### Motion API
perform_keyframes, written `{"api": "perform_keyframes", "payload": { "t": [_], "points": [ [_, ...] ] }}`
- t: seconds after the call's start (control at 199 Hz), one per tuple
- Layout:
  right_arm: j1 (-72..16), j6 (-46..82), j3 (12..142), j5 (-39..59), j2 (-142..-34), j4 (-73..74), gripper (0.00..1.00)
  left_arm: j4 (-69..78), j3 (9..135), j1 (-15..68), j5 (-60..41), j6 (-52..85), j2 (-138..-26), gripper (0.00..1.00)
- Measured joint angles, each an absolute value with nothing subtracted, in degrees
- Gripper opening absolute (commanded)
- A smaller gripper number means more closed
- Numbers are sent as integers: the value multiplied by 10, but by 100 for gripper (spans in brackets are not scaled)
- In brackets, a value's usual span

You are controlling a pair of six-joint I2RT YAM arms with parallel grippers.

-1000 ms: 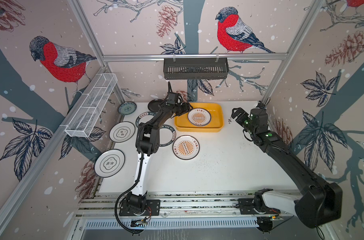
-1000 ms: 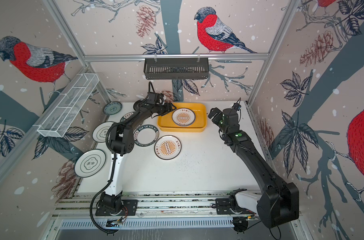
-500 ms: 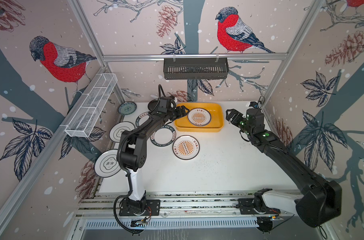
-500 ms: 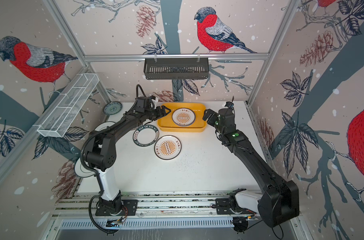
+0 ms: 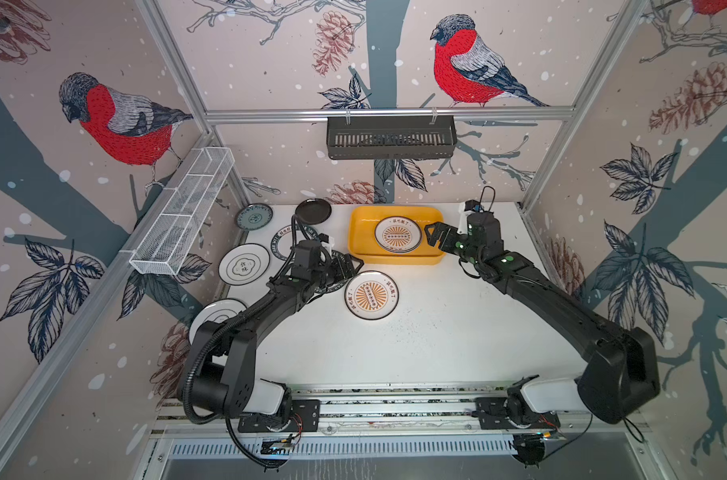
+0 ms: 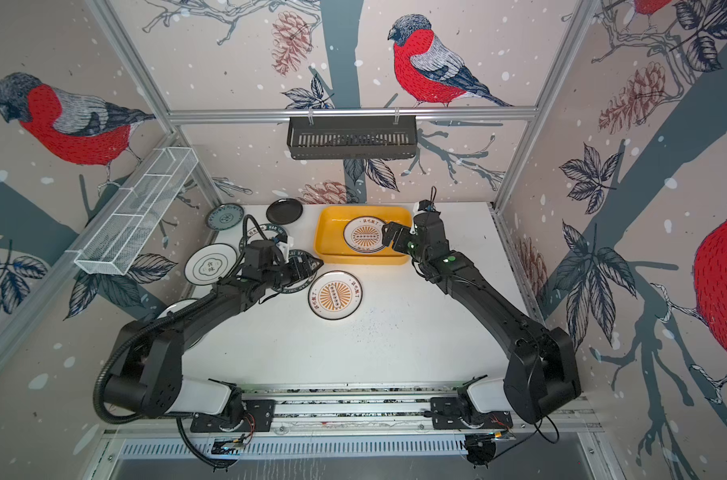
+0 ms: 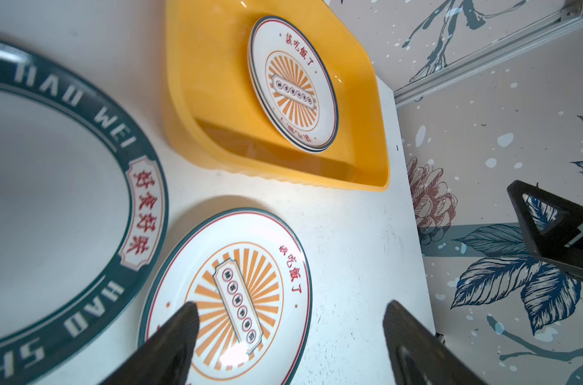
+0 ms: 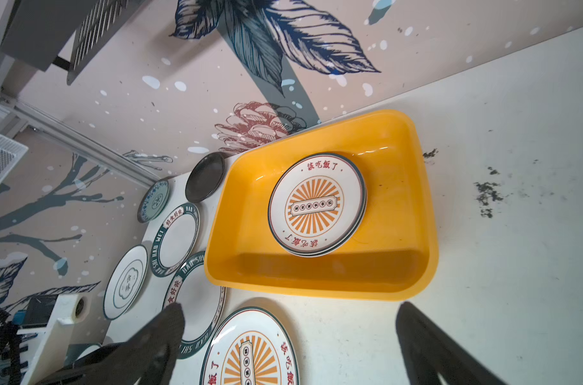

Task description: Place the plates into the plastic bin on the countertop

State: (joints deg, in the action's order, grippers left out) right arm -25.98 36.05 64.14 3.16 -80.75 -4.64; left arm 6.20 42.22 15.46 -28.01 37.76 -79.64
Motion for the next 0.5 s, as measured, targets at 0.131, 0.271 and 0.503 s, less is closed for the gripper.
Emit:
{"api": "perform_keyframes", "payload": {
  "t": [0.131,0.271,0.503],
  "points": [
    [-272,358,658,50,-834,-46,100,78,347,155,-269,397,-760,86],
    [-280,357,666,64,-849,-47,100,91,291,155,-268,417,-742,85],
    [-282,357,667,74,-854,-48,100,143,269,155,-281,431,-792,78]
  ]
}}
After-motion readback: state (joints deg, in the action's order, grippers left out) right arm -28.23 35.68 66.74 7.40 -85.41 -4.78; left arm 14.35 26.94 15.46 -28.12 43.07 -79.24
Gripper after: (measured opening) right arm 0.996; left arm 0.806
